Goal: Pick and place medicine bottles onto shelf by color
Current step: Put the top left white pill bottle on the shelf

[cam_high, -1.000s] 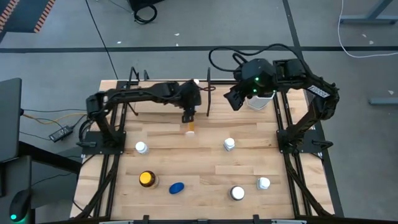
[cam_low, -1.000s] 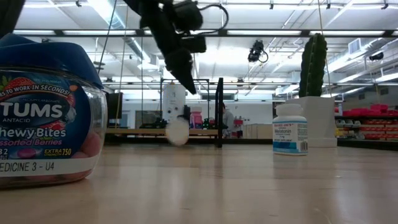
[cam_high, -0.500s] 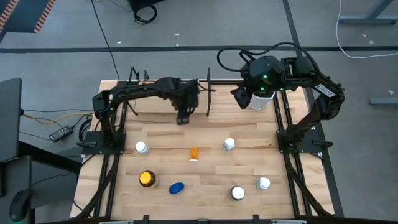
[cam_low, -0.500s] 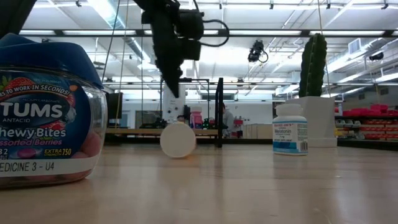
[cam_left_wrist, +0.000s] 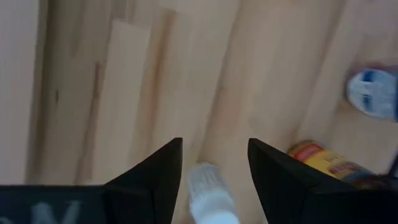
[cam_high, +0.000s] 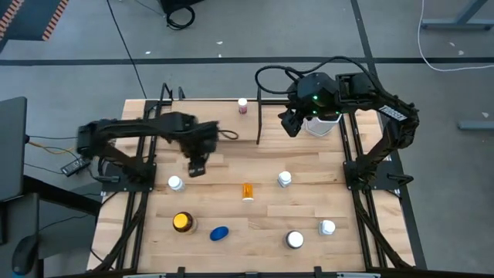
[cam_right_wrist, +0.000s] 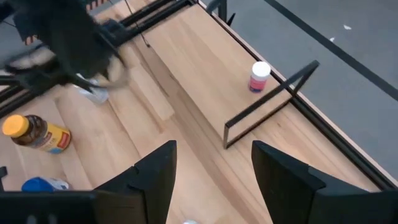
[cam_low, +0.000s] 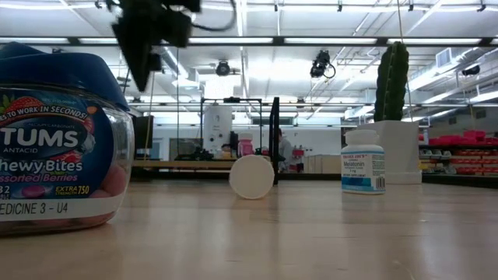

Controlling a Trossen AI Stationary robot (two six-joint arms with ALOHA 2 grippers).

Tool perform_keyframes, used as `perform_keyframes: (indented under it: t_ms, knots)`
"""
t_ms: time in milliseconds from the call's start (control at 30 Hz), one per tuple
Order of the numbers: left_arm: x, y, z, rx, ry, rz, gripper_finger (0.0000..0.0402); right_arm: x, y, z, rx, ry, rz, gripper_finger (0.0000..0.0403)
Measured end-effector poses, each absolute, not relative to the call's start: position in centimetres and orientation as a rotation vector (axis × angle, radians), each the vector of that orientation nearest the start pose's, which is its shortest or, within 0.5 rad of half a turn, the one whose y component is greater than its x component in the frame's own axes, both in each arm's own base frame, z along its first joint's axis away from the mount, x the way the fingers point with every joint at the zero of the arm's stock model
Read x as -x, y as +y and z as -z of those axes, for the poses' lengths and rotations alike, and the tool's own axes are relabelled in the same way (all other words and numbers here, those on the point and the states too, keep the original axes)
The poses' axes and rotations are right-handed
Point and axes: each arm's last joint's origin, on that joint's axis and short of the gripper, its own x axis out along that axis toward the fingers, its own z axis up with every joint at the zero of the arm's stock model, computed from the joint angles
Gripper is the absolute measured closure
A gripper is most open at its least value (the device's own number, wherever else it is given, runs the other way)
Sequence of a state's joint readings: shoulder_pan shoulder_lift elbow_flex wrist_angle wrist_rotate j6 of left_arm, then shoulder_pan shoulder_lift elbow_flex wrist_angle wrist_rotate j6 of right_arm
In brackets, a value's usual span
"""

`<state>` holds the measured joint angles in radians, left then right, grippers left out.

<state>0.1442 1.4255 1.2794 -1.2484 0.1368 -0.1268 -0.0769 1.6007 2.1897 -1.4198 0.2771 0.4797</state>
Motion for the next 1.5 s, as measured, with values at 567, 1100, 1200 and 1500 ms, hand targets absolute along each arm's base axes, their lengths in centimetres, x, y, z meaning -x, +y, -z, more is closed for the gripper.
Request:
perform_keyframes:
  t_ms: [567,1100,1200,1500]
  knots:
    - [-13.5,-2.5,-29.5,0.162,1.337,0.081,0.0098,-27.1,-2.9,-48.0,-0.45,0.675,0.597,0.0188]
    - [-12.5,-2.7,-23.3,0.041,1.386,0.025,0.0006,-26.9,-3.1,-48.1,-0.564,0.582,0.764,0.0188]
    - [-12.5,-2.7,-23.3,0.078,1.387,-0.015,0.0009,-26.9,-3.1,-48.1,-0.575,0.577,0.769,0.0188]
    - [-12.9,-2.8,-23.4,0.225,1.339,-0.132,0.001,-27.0,-2.5,-48.1,-0.563,0.563,0.778,0.0188]
